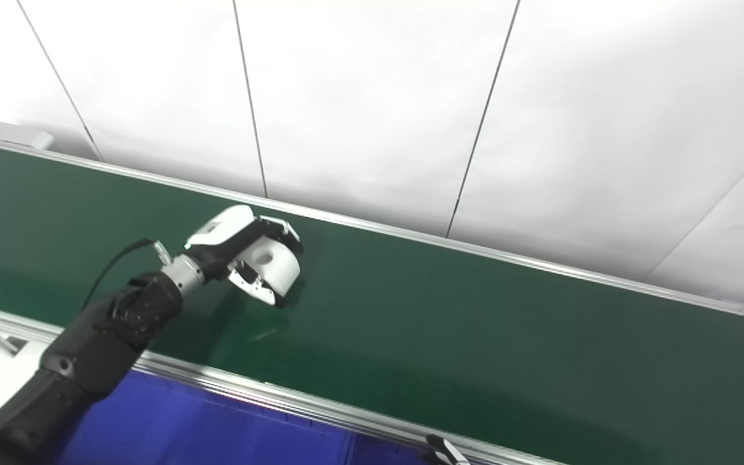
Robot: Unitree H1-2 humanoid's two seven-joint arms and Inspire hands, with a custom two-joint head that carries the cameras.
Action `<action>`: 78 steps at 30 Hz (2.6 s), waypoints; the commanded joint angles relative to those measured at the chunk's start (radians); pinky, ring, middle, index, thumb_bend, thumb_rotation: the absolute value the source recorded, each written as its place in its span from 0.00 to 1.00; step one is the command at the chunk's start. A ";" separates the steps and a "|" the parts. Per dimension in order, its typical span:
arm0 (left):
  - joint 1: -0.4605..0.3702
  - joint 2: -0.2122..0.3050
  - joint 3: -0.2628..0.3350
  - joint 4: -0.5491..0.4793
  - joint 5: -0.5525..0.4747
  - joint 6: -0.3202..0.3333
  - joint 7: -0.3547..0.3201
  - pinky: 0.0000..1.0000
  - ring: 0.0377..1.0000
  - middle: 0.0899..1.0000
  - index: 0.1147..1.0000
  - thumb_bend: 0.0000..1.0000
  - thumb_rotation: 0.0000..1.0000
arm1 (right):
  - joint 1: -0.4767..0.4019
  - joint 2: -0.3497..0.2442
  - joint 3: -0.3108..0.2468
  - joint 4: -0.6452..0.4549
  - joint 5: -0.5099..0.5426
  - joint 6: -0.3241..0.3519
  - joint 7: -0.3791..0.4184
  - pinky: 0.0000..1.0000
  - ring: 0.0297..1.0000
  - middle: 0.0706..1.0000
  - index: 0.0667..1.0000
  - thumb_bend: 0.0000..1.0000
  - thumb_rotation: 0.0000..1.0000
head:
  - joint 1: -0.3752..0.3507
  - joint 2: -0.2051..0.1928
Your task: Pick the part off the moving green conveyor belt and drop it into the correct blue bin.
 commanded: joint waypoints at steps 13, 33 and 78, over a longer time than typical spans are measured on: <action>0.065 0.064 0.060 -0.163 -0.046 -0.037 0.003 0.46 0.40 0.46 0.46 0.50 0.00 | 0.021 0.013 -0.006 -0.054 -0.011 -0.057 -0.009 0.62 0.74 0.77 0.86 0.58 0.49 | -0.028 0.036; 0.435 0.021 0.193 -0.544 -0.258 -0.133 -0.004 0.41 0.38 0.45 0.48 0.50 0.00 | 0.085 0.081 -0.094 -0.162 -0.035 -0.034 0.108 0.64 0.74 0.78 0.86 0.60 0.46 | -0.220 0.196; 0.778 -0.129 0.025 -0.548 0.159 -0.090 0.036 0.53 0.51 0.47 0.42 0.51 0.00 | 0.106 0.145 -0.248 -0.266 0.033 0.045 0.322 0.62 0.74 0.77 0.85 0.65 0.51 | -0.218 0.306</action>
